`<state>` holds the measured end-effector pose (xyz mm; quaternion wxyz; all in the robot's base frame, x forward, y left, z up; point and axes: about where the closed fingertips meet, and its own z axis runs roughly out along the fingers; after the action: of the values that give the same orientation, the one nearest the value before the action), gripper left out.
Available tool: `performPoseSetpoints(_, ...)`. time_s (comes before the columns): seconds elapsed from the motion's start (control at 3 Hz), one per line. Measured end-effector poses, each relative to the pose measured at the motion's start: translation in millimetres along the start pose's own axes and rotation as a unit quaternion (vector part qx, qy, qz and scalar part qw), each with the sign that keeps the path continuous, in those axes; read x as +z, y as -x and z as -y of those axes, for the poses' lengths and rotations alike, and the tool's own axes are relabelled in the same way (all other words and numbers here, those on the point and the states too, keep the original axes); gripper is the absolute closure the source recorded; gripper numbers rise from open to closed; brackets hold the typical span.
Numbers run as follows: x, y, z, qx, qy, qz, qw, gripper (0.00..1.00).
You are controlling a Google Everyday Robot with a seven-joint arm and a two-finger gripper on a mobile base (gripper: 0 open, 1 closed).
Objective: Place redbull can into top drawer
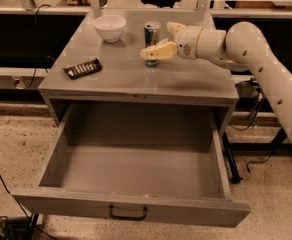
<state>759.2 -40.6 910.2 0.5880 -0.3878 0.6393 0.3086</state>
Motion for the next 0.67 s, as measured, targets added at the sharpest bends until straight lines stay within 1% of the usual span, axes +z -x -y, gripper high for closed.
performPoseSetpoints(0.33, 18, 9, 1, -0.001, 0.006, 0.013, 0.9999, 0.00)
performPoseSetpoints(0.67, 33, 19, 2, -0.001, 0.013, 0.027, 0.9996, 0.18)
